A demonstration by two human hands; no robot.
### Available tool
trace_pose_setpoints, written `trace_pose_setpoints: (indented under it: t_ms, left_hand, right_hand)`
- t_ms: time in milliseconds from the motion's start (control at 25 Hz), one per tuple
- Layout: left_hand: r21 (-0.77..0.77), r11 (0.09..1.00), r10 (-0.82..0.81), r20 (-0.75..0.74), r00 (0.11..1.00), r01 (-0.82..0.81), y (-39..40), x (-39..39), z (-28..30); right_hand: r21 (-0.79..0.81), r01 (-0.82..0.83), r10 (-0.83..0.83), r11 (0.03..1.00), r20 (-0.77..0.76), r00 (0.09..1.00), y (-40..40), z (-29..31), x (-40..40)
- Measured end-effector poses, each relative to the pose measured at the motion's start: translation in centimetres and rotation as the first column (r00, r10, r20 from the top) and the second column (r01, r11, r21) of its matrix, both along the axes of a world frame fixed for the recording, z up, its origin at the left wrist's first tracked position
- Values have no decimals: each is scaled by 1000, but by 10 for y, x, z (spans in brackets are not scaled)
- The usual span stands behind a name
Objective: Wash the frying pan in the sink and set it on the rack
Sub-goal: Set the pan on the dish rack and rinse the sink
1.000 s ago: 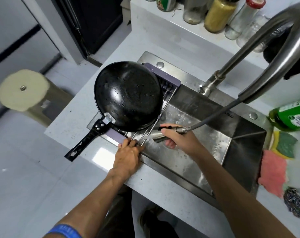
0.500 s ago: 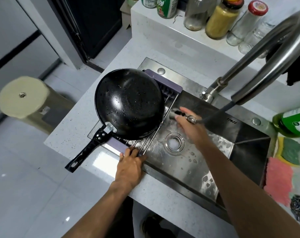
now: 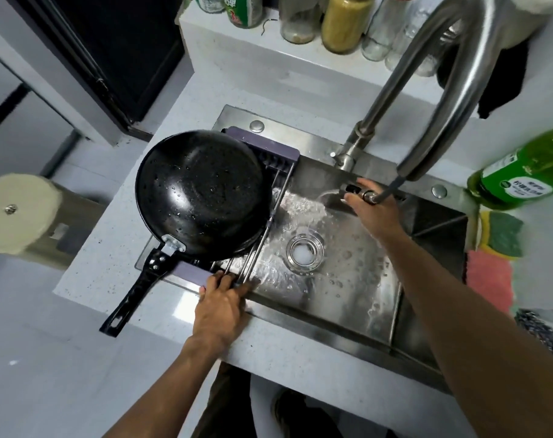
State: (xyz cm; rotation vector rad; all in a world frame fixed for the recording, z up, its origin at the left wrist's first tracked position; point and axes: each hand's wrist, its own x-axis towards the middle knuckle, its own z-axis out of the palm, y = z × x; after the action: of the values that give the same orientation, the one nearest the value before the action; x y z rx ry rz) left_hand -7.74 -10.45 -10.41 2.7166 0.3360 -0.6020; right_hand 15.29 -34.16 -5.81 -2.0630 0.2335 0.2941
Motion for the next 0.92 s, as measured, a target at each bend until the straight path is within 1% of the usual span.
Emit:
trace_pose_setpoints:
  t_ms: [80, 160, 240, 280, 360, 440, 520, 600, 640, 680, 720, 760, 840, 920]
  left_hand:
    - [28, 999, -22, -15, 1000, 22, -3, 2, 1]
    - [32, 999, 6, -22, 1000, -5, -9, 5, 3]
    - [30, 999, 39, -30, 999, -38, -12, 6, 3]
    - [49, 999, 21, -40, 999, -19, -12, 7, 2]
    - [72, 997, -10, -66, 998, 15, -9, 8, 2]
    - [53, 999, -2, -79, 997, 6, -8, 10, 5]
    - [47, 999, -4, -86, 996, 8, -12, 11, 10]
    - [82, 996, -19, -101, 995, 27, -17, 13, 16]
    - [114, 993, -19, -104, 994, 30, -20, 15, 20]
    - [151, 988, -18, -96, 995, 32, -26, 17, 24]
    - [181, 983, -25, -74, 997, 38, -32, 20, 27]
    - [179, 983, -43, -43, 998, 50, -40, 23, 29]
    - [65, 994, -85, 3, 996, 84, -56, 32, 23]
    - [-31, 996, -88, -11, 996, 88, -69, 46, 8]
  right_hand:
    - [-146, -17, 16, 989, -7, 1000, -32, 5, 1]
    - [-325, -69, 71, 943, -5, 997, -69, 8, 2]
    - [-437, -96, 87, 894, -41, 995, -104, 13, 3]
    - [-485, -117, 90, 867, -78, 993, -118, 17, 5]
    - [-589, -219, 138, 778, -181, 974, -135, 24, 10]
    - [-639, -305, 162, 706, -274, 948, -145, 31, 10]
    - [-624, -366, 175, 690, -347, 921, -146, 34, 0]
    - [-559, -442, 231, 701, -408, 883, -133, 28, -18]
    - [-507, -458, 255, 730, -419, 871, -120, 25, -29]
    - [-431, -448, 264, 783, -422, 867, -107, 22, -41]
    - [-340, -418, 266, 842, -413, 871, -92, 19, -51]
    - [-261, -388, 267, 884, -397, 878, -78, 16, -58]
    - [-148, -333, 274, 931, -318, 908, -57, 9, -61]
    - [-72, -283, 263, 957, -205, 943, -43, 2, -49]
